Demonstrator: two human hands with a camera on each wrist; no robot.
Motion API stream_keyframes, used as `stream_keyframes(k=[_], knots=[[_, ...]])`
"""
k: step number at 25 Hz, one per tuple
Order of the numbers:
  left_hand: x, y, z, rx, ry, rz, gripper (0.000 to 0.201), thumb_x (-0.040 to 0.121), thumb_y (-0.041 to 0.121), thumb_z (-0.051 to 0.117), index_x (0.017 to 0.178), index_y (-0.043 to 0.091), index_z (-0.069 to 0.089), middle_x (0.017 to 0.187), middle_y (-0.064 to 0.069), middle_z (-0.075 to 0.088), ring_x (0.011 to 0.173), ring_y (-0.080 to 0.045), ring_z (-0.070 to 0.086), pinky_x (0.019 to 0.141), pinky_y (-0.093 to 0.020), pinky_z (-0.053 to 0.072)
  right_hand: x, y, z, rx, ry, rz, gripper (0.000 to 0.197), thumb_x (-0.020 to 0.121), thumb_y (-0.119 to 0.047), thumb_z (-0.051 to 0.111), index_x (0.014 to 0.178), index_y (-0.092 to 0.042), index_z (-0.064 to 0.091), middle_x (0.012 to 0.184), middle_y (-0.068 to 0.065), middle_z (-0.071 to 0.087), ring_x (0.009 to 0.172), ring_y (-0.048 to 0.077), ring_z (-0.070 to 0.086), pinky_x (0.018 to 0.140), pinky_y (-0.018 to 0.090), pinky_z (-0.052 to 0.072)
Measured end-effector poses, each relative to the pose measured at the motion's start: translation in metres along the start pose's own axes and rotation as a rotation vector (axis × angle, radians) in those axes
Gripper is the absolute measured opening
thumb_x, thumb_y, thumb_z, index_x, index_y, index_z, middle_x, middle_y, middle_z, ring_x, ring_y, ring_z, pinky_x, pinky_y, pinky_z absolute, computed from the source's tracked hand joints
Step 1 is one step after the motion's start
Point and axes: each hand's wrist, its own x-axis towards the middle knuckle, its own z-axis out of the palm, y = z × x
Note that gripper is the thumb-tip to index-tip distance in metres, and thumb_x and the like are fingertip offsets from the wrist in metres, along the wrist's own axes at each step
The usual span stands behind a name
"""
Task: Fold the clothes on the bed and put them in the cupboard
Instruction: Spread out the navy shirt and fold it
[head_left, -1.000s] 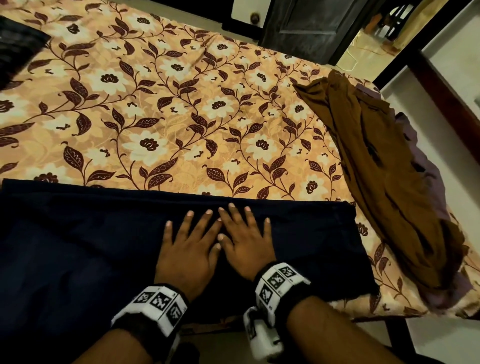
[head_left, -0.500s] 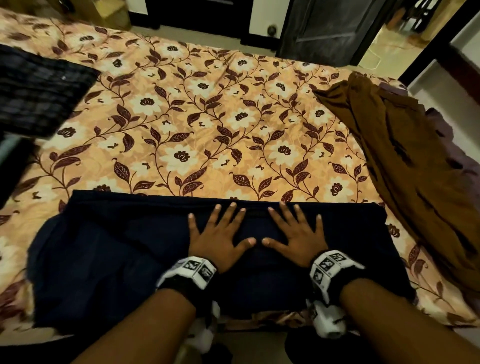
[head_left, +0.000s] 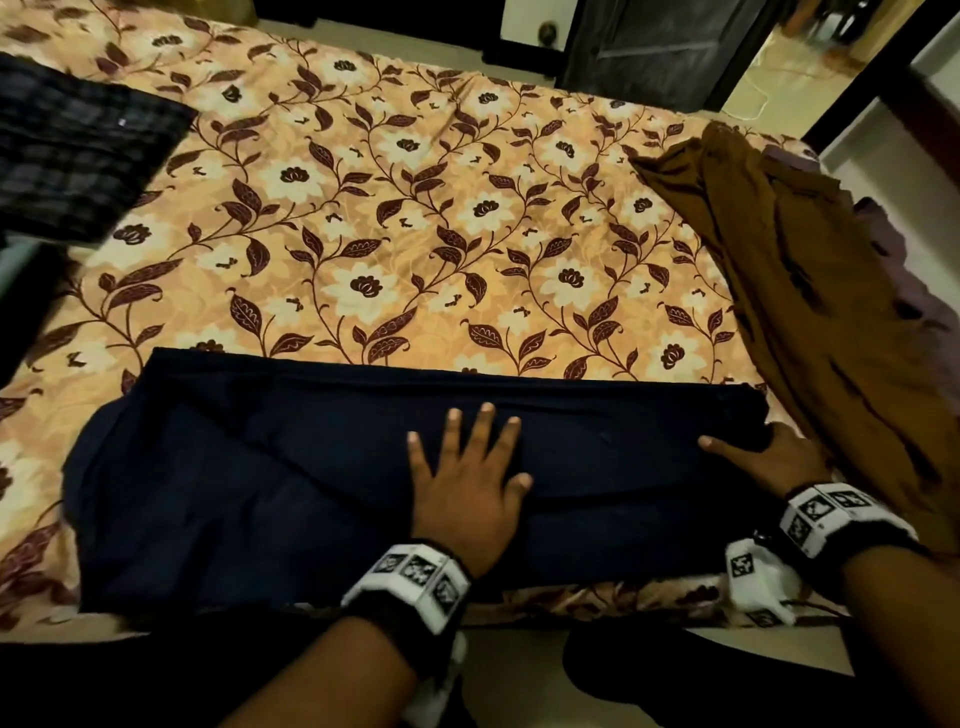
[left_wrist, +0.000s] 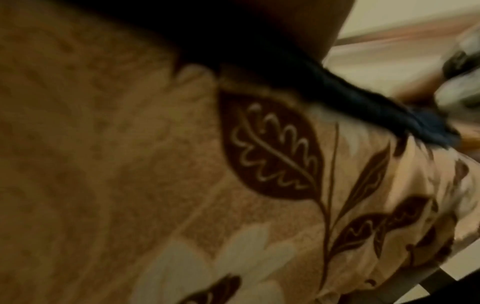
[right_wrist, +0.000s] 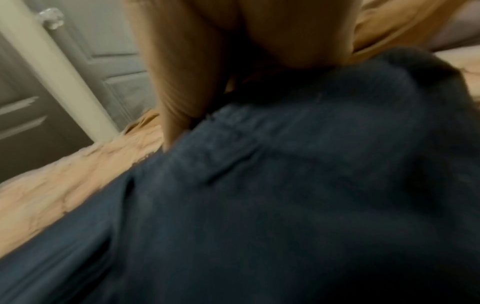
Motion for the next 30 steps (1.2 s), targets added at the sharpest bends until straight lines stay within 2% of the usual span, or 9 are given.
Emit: stream_keyframes(k=[4,6,8,11,14,16,22,27,30], knots=[[-0.003,0.013,0.024,0.072,-0.088,-0.017,0.065,0.091,0.062,0.01,0.153,0.041,0.015,0.163,0.002,0.012,0.149,-0.034,0.009,0.111,-0.066,-0.006,-0.016,-0.012,-0.016,0.285,-0.141,-0.015,0.069,0.058,-0.049,0.084,0.104,-0.004,0.061,0.111,0.021,0.067,0.085,0.029,0.063,0.085,0.039,0.05],[-0.001,0.017,0.02,0.099,-0.046,-0.042,0.064,0.093,0.059,0.009,0.153,0.04,-0.003,0.163,0.001,-0.009,0.149,-0.033,-0.01,0.11,-0.063,-0.013,-0.026,-0.021,-0.031,0.3,-0.134,-0.094,0.05,0.073,-0.023,0.081,0.114,-0.003,0.06,0.12,0.021,0.063,0.094,0.031,0.062,0.087,0.037,0.047],[0.0,0.037,0.005,-0.001,0.028,0.002,0.062,0.099,0.046,0.033,0.154,0.036,0.007,0.163,-0.003,0.0,0.149,-0.033,0.001,0.116,-0.056,0.005,-0.039,-0.032,-0.044,0.115,-0.023,-0.221,0.065,0.078,-0.024,0.078,0.133,-0.007,0.046,0.131,0.018,0.056,0.115,0.035,0.056,0.096,0.039,0.044],[0.01,0.071,0.005,-0.621,0.117,0.049,0.045,0.099,0.029,0.05,0.143,0.022,0.046,0.139,-0.004,0.051,0.126,-0.025,0.049,0.103,-0.039,0.04,-0.089,-0.059,-0.036,-0.035,-0.021,-0.451,0.062,0.083,-0.034,0.069,0.136,-0.02,0.039,0.129,0.014,0.056,0.117,0.033,0.055,0.097,0.044,0.045],[0.025,0.086,0.011,-1.272,-0.119,-0.245,0.031,0.102,0.033,0.046,0.113,0.013,0.067,0.11,-0.012,0.069,0.105,-0.031,0.064,0.094,-0.047,0.051,-0.16,-0.085,-0.017,0.153,-0.245,-0.635,0.062,0.087,-0.04,0.062,0.142,-0.027,0.038,0.135,0.002,0.052,0.122,0.021,0.052,0.101,0.036,0.044],[0.029,0.088,0.014,-1.448,-0.16,-0.34,0.035,0.102,0.035,0.046,0.093,0.013,0.071,0.09,-0.011,0.073,0.091,-0.032,0.068,0.079,-0.042,0.055,-0.175,-0.078,-0.016,0.301,-0.172,-0.611,0.045,0.091,-0.031,0.059,0.135,-0.026,0.05,0.13,-0.001,0.057,0.118,0.016,0.054,0.099,0.03,0.044],[0.044,0.108,0.015,-1.256,-0.021,-0.218,0.042,0.085,0.003,0.069,0.124,0.015,0.06,0.117,-0.004,0.068,0.108,-0.024,0.064,0.097,-0.048,0.051,-0.11,0.012,-0.019,0.501,0.008,-0.133,0.024,0.093,-0.006,0.052,0.103,-0.019,0.068,0.113,0.006,0.067,0.096,0.025,0.063,0.088,0.032,0.049],[0.046,0.112,0.004,-0.929,0.152,-0.26,0.073,0.085,0.007,0.069,0.148,0.02,0.035,0.139,-0.007,0.05,0.127,-0.031,0.049,0.105,-0.04,0.042,-0.097,0.007,-0.001,0.506,-0.082,-0.226,0.033,0.094,-0.005,0.049,0.121,-0.016,0.064,0.125,0.001,0.062,0.111,0.023,0.059,0.098,0.032,0.046],[0.035,0.129,-0.001,-0.318,0.228,-0.041,0.066,0.095,0.023,0.054,0.153,0.03,0.022,0.158,-0.002,0.024,0.144,-0.028,0.023,0.112,-0.049,0.024,-0.1,-0.006,0.017,0.44,-0.113,-0.38,0.045,0.094,-0.008,0.048,0.138,-0.019,0.049,0.139,0.003,0.052,0.126,0.023,0.05,0.106,0.035,0.04]])
